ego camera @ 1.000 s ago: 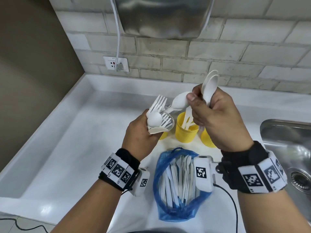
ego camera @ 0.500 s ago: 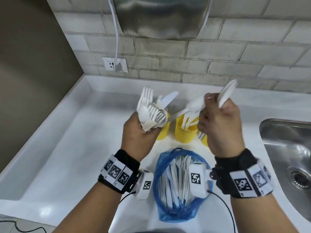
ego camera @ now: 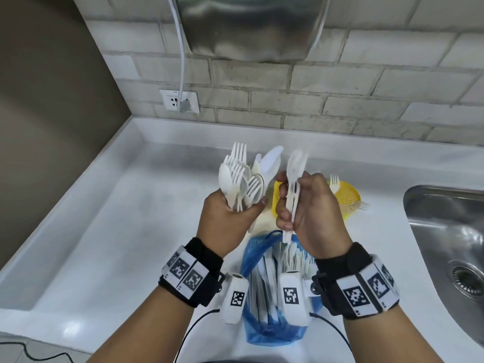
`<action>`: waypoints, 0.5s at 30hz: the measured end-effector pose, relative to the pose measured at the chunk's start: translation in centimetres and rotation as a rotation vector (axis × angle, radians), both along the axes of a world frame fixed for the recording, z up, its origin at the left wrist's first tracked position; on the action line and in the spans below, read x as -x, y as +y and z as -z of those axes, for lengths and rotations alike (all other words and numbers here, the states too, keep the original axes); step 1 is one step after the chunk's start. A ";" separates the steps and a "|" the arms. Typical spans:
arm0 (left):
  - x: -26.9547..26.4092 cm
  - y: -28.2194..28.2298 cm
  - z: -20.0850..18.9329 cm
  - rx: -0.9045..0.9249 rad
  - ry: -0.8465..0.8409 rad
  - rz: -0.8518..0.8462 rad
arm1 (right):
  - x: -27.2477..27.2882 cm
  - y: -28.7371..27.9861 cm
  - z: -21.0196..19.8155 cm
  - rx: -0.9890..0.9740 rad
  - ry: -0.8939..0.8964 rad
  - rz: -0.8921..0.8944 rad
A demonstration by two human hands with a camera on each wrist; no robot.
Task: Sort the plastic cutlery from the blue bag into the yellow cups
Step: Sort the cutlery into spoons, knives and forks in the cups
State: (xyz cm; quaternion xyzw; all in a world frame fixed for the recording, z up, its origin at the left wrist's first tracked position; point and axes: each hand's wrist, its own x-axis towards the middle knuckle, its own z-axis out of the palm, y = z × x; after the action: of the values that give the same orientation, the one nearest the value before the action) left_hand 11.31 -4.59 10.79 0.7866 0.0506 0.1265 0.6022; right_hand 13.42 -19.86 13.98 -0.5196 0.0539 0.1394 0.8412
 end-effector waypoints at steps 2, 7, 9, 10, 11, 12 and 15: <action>0.0 -0.1 -0.4 0.072 0.036 0.044 | 0.2 0.6 0.5 0.079 -0.015 -0.019; 0.0 -0.3 -0.7 0.164 0.049 0.108 | 0.3 1.6 0.8 0.298 -0.076 0.030; 0.2 -0.4 -0.9 0.171 0.035 0.131 | 0.2 1.7 1.0 0.365 -0.126 0.030; 0.2 -0.4 -1.1 0.178 0.031 0.136 | 0.1 1.8 1.1 0.396 -0.157 0.025; 0.2 -0.4 -1.2 0.189 0.026 0.139 | 0.1 1.9 1.2 0.427 -0.187 0.025; 0.2 -0.4 -1.2 0.195 0.023 0.139 | 0.1 1.9 1.3 0.463 -0.215 0.023; 0.2 -0.2 -1.2 0.158 0.031 0.140 | -0.2 1.9 1.4 0.470 -0.236 0.015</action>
State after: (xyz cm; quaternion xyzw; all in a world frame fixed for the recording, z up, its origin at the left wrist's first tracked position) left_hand 11.11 -4.84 11.95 0.7400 0.0146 0.0673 0.6690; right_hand 13.58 -17.93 12.59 -0.7129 -0.0097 0.0551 0.6991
